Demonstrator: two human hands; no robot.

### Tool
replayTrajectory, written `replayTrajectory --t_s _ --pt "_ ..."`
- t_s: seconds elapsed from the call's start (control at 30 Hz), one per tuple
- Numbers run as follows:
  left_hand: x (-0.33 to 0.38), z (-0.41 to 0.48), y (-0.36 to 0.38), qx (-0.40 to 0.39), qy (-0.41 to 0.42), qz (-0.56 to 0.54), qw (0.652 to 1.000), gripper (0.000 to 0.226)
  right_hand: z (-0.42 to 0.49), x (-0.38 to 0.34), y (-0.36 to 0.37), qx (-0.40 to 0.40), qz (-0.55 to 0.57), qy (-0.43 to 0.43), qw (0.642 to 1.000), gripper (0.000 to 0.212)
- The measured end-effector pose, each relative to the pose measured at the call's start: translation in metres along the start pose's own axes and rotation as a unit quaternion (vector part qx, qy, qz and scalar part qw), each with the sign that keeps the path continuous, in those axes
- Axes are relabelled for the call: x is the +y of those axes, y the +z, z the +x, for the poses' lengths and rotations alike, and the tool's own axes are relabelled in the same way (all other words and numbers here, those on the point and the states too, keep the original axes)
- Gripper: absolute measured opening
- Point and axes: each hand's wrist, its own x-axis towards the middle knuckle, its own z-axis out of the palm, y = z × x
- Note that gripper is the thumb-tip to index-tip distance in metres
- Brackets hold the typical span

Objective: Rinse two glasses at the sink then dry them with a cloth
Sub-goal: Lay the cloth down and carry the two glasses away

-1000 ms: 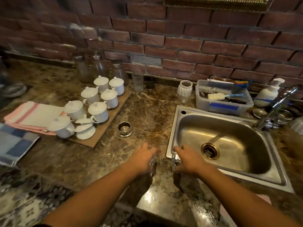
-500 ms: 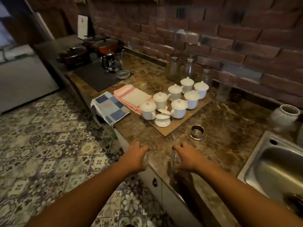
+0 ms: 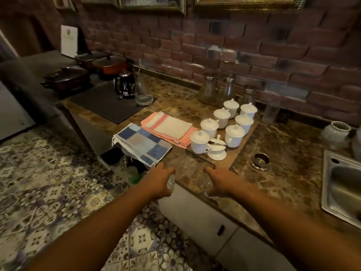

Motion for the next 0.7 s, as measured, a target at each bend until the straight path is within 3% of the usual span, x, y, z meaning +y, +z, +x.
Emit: replayTrajectory --t_s 0.3,0.7 --pt "-0.038 0.034 -0.024 -0.021 0.081 0.006 0.996 0.062 0.016 -0.030 0.002 0.024 0.033 0.067 0.997 0.080" --pt "-0.031 0.131 -0.011 -0.067 0.142 0.035 0.987 0.065 0.073 0.001 0.018 0.035 0.065 0.118 0.990 0.077"
